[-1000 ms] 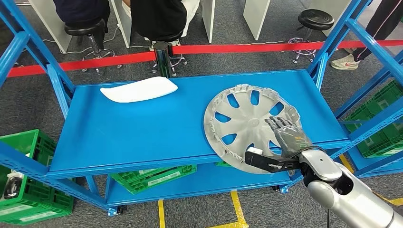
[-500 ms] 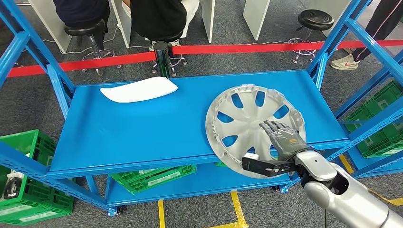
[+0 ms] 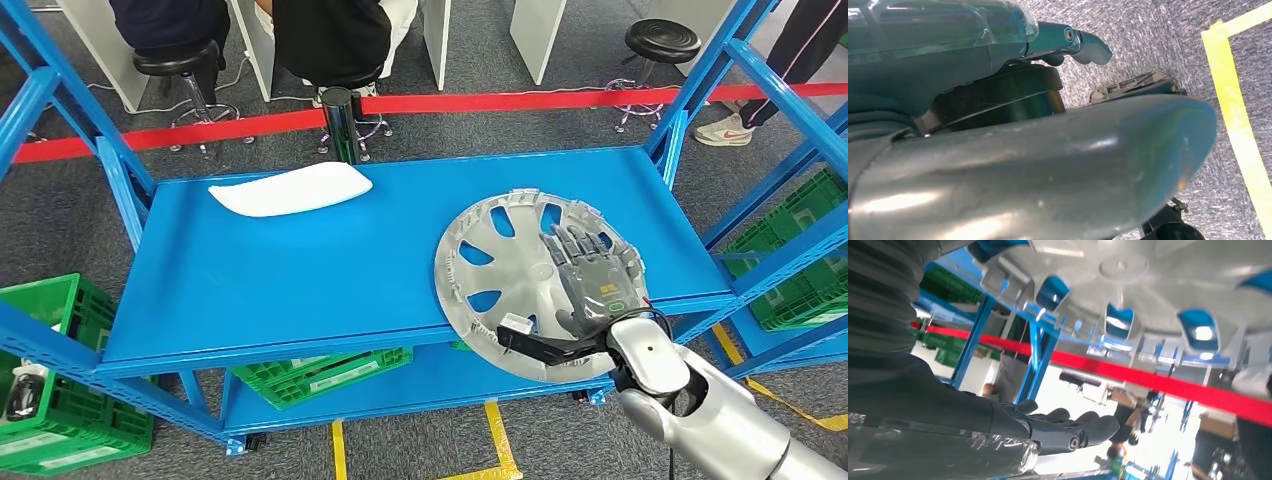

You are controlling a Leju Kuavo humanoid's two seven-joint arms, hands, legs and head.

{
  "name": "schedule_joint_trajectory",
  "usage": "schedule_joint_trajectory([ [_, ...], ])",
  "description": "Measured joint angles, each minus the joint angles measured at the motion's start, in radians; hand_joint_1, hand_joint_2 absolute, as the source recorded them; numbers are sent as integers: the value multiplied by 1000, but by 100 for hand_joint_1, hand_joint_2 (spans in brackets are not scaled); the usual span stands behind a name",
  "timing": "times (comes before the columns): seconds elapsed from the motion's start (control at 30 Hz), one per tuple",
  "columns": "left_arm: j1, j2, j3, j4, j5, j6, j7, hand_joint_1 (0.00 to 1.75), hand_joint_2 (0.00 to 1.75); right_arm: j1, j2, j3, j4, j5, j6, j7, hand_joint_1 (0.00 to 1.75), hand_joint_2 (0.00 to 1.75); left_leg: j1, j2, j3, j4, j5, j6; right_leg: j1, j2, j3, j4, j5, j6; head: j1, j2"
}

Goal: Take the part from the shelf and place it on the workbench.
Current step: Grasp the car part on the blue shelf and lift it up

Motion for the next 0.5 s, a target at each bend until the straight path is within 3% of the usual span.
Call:
schedule_joint_trajectory([
  [0.5, -6, -6, -2, 8, -19, -5, 25, 0, 0, 14, 13, -78, -19, 96, -75, 52, 0, 175, -1, -1, 1, 0, 0, 0, 0, 1, 0, 0, 0, 0, 0, 0],
])
